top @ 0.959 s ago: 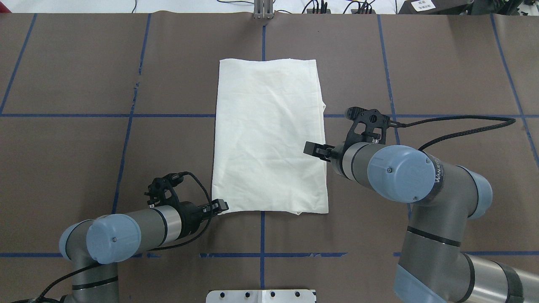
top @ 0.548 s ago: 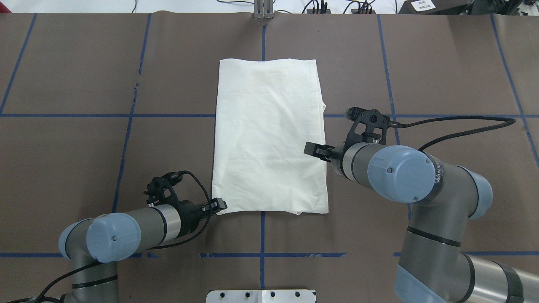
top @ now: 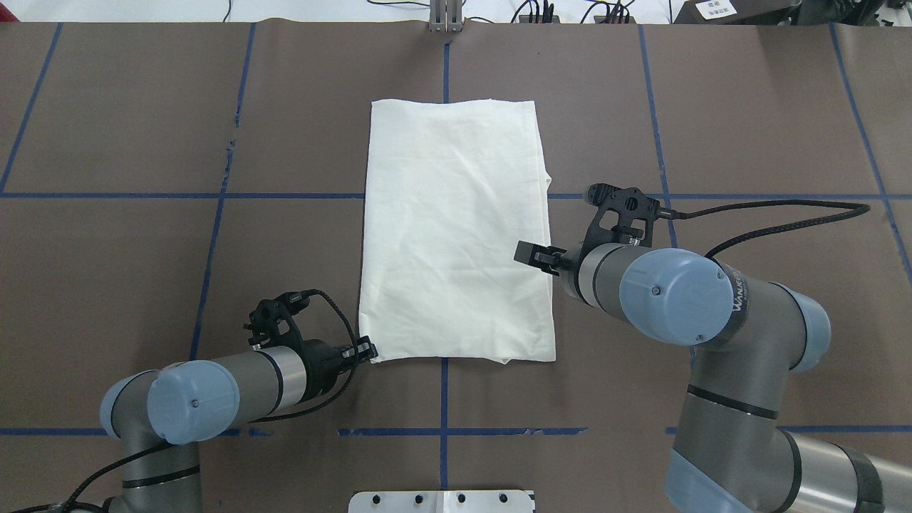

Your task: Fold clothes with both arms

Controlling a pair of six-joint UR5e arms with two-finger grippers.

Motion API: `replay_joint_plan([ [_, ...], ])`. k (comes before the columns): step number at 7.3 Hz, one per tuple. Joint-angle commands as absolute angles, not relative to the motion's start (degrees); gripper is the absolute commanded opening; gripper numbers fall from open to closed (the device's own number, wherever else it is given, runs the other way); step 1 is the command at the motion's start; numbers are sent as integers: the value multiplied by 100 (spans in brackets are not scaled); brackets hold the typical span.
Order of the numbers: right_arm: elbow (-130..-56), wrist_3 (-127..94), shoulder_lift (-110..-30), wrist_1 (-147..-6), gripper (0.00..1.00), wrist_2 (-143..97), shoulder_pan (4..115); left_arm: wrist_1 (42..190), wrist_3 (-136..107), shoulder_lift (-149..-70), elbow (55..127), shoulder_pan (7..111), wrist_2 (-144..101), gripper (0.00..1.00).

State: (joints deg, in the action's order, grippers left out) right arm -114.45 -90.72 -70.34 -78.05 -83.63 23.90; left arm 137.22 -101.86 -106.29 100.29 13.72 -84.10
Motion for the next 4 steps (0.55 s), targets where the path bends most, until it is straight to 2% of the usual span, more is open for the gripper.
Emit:
replay_joint_plan([
  [1,-11461,-10217,-6961,-7875,95,-8341,2146,13720,-10187,-10643,10037,1371,-8411,0],
  [3,-11496,-11219,-6543,-8888,91,-8210,1682,13720,-10187,-10644,10046,1371,-8402,0],
  [4,-11444,-11737,-6426,-9164,80,-8113,1470,13720,-10195,-10644,10046,1371,-8402,0],
])
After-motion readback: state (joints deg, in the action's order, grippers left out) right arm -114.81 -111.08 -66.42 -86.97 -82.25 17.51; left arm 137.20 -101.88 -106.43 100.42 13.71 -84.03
